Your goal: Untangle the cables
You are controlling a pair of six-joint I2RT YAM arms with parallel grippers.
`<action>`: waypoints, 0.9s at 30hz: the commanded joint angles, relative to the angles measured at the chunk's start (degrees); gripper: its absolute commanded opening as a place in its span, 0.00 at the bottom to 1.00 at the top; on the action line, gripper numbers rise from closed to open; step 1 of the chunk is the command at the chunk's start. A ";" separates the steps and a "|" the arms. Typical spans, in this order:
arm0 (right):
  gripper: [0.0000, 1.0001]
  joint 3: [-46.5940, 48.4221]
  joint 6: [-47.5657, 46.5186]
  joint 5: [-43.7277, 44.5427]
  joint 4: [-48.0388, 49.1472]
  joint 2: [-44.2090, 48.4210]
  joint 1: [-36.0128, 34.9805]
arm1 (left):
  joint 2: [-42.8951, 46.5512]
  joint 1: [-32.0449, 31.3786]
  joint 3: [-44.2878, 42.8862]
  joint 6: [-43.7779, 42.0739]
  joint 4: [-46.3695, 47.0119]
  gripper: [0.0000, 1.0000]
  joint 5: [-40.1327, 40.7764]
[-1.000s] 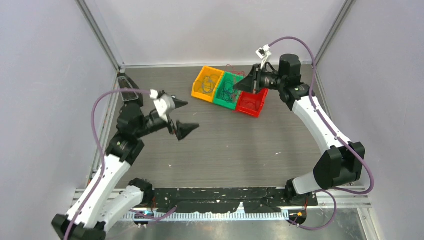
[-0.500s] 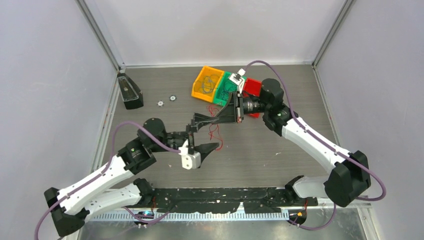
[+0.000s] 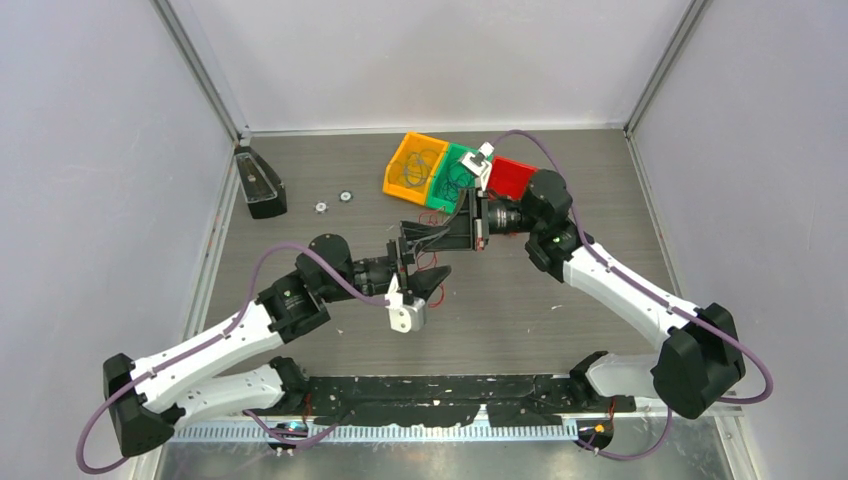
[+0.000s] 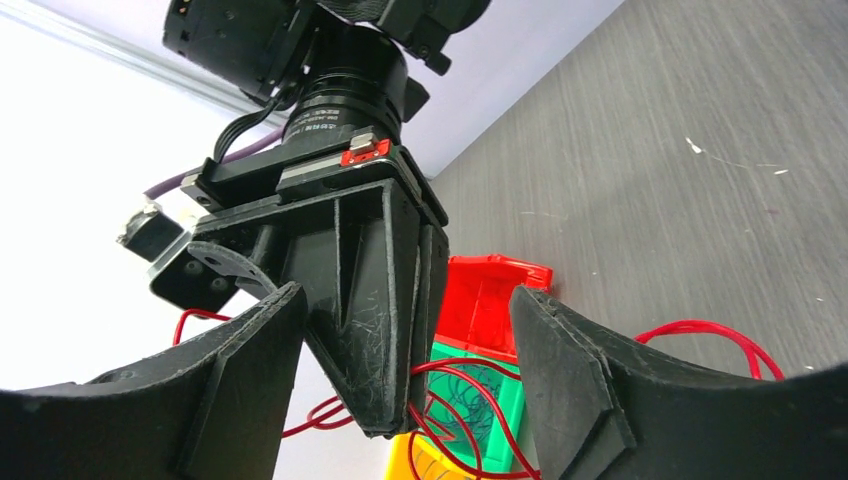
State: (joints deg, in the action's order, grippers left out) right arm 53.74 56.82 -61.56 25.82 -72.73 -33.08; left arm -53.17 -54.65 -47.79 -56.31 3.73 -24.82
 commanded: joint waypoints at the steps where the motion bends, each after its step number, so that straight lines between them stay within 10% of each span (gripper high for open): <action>1: 0.05 0.31 5.96 -2.25 11.42 1.41 -1.26 | -1.03 0.42 0.77 0.14 4.55 0.75 8.38; 22: 0.05 -2.18 9.80 -3.16 15.17 2.02 -1.42 | 1.21 0.42 4.07 -3.19 7.12 0.78 8.01; 27: 0.05 -0.78 7.61 -6.37 13.76 2.44 -1.65 | -0.50 0.74 0.53 -1.86 1.78 0.41 10.49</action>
State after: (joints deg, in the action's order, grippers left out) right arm 51.40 66.00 -64.07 37.26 -72.62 -34.22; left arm -52.77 -54.46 -43.13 -58.50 9.02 -15.22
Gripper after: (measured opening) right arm 0.082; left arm 0.551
